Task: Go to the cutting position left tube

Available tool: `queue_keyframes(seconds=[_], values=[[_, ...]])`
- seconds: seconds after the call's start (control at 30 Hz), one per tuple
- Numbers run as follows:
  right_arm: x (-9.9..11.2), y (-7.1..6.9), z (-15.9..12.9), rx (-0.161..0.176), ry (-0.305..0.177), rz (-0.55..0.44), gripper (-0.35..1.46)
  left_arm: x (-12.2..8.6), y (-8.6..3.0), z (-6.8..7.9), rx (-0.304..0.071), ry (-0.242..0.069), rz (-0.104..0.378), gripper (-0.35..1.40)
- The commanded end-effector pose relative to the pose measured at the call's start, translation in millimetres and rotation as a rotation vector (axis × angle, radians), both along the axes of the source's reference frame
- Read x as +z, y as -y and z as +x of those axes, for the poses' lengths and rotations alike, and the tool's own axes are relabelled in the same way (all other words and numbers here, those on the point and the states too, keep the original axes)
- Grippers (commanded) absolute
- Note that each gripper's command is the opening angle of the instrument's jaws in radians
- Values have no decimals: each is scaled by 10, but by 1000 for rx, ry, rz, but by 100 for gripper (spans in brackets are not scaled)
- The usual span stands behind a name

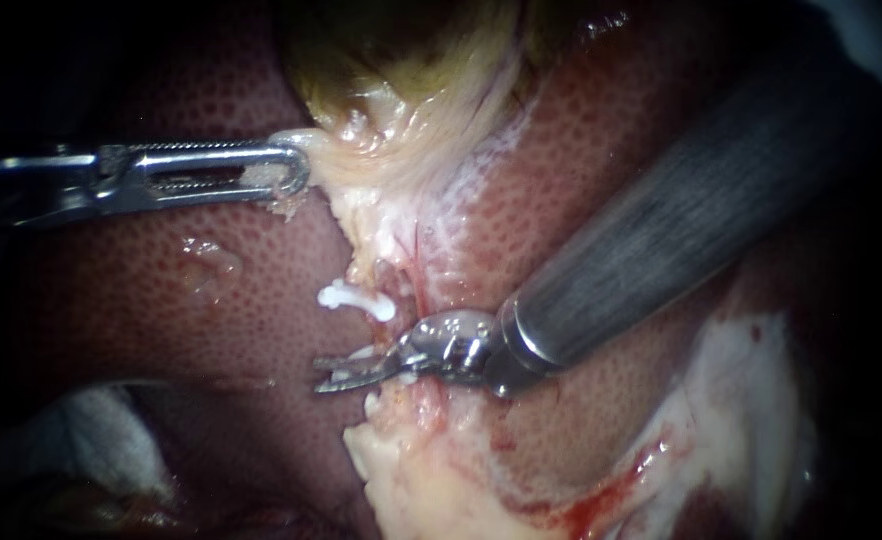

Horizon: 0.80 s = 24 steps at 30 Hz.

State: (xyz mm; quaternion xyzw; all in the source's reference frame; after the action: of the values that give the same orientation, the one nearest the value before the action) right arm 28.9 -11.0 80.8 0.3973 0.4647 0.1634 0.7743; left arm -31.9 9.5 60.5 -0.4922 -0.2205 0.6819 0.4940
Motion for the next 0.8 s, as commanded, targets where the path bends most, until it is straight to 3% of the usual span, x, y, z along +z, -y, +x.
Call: queue_keyframes(seconds=[0.03, 0.4, 0.63, 0.67, 0.8], values=[[0, 0, 0, 0, -1, 0, 26, 0, 0, 0, 0, 0, 0, -35], [-1, 1, -2, -3, -3, 0, 29, 0, 0, 1, 0, 0, 0, -35], [-6, 2, -12, -8, -6, 2, 71, -1, 0, 1, 1, 1, 0, -35], [-8, 1, -14, -9, -7, 3, 86, -1, 0, 1, 1, 1, 0, -35], [-21, -5, -28, -16, -13, 13, 110, -1, 0, 2, 1, 1, 0, -35]])
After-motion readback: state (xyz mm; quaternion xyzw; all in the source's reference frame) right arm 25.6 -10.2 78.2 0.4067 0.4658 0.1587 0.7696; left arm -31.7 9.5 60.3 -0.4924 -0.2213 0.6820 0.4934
